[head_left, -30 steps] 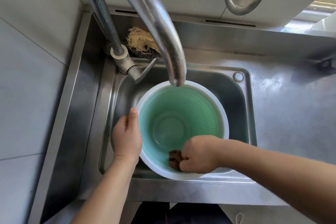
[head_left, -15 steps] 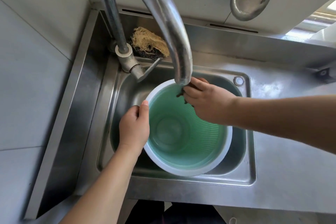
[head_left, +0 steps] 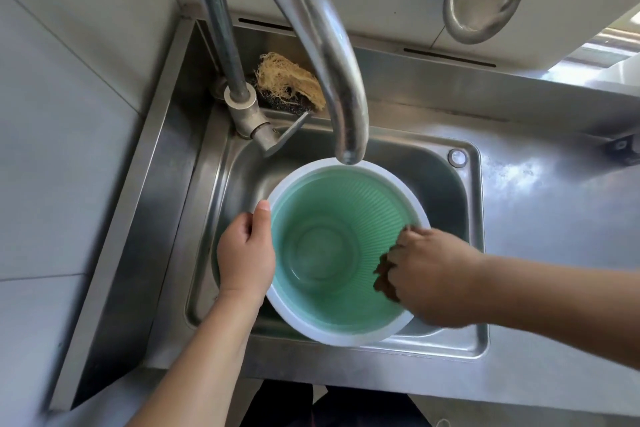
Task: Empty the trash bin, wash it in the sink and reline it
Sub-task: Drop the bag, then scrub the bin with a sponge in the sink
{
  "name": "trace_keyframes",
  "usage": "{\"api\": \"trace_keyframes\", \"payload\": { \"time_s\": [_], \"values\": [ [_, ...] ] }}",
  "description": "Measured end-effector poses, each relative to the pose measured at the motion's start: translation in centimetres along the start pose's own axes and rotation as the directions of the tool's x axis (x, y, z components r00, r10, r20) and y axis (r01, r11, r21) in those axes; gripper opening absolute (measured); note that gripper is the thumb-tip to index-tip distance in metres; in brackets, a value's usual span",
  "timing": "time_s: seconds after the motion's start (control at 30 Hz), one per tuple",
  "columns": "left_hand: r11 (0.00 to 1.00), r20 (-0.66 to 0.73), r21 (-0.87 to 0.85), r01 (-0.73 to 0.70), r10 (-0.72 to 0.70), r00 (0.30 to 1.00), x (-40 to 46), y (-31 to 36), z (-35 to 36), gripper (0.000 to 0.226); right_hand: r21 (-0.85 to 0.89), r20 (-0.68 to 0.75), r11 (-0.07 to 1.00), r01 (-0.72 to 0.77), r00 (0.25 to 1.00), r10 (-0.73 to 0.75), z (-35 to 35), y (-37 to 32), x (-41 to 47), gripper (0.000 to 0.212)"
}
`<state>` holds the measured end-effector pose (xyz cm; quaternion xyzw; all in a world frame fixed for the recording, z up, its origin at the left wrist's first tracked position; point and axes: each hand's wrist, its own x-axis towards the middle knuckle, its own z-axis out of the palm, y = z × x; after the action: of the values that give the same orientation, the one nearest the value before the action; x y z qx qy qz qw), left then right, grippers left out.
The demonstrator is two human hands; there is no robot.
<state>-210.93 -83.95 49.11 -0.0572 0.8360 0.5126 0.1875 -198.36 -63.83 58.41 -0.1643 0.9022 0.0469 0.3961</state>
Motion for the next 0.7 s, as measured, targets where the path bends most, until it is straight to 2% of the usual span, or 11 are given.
{"api": "trace_keyframes", "payload": {
  "time_s": [0.07,0.17,0.27,0.37,0.43,0.53,0.63,0.7],
  "values": [
    [1.000,0.015,-0.007,0.001,-0.001,1.000,-0.1,0.0,-0.1,0.055,0.336,0.034,0.942,-0.001,0.999,-0.011,-0.9,-2.1,-0.4,0.029],
    [1.000,0.017,0.019,-0.009,0.009,1.000,0.0,0.1,0.0,0.052,0.709,0.064,0.705,-0.006,0.996,-0.056,-2.5,-4.0,1.1,0.032],
    [0.998,-0.014,0.060,-0.034,0.035,0.999,0.3,0.0,0.0,0.047,0.895,0.012,0.446,0.001,1.000,-0.025,-3.7,-5.7,3.9,0.024],
    [1.000,-0.015,0.008,0.004,-0.003,1.000,0.8,-0.5,-0.1,0.045,0.979,-0.100,0.198,0.054,0.969,0.226,-4.1,-7.1,6.9,0.013],
    [0.997,0.015,-0.056,0.058,-0.057,0.998,1.2,-0.8,-0.3,0.047,0.993,-0.117,0.022,0.118,0.911,0.395,-3.8,-7.7,8.9,0.008],
    [0.987,0.054,-0.120,0.111,-0.105,0.993,1.1,-1.0,-0.4,0.049,0.964,-0.066,-0.169,0.207,0.797,0.600,-3.4,-8.1,11.9,0.008],
    [0.984,0.059,-0.129,0.126,-0.119,0.991,0.2,-0.7,-0.1,0.050,0.878,0.123,-0.370,0.305,0.602,0.789,-3.9,-7.1,15.0,0.013],
    [0.987,0.045,-0.106,0.122,-0.118,0.992,-0.5,-0.4,0.1,0.053,0.792,0.299,-0.482,0.375,0.449,0.842,-4.5,-5.2,16.2,0.016]
  ]
}}
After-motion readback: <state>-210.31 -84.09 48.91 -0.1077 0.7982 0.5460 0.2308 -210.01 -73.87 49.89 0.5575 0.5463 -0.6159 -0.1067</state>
